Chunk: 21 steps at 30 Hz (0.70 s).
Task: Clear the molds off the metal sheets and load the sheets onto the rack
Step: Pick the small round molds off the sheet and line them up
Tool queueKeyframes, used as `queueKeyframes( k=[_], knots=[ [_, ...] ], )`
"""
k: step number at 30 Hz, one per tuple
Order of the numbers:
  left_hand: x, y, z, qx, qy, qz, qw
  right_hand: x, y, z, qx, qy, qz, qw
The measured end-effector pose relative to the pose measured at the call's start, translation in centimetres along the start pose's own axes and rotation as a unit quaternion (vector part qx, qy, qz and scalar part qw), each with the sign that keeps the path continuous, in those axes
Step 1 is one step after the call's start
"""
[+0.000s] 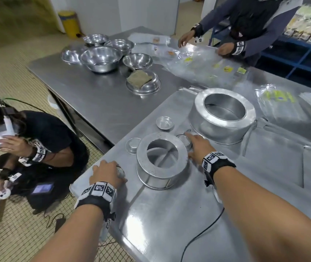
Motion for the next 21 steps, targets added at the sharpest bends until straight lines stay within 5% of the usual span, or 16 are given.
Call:
queueKeyframes(
  k=[14,21],
  knots=[
    [0.6,0.5,-0.3,-0.021,0.028,0.01,0.999,0.5,0.8,-0.6,-0.041,-0.028,-0.055,0.997],
    [2.7,2.3,-1.0,0.045,0.03,-0.055,0.997,4.5,1.7,-2.4,-0.091,-0.078,-0.115,0.986]
  ],
)
Point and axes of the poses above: each hand's wrist, its own x-axis away from the middle knuckle, its own y-axis out of the back of the hand, z = x × y, the point moved 8 cm from there along -x, towards the middle knuckle, and after that the axes turned 7 degrees about -z, right-handed, at the moved point
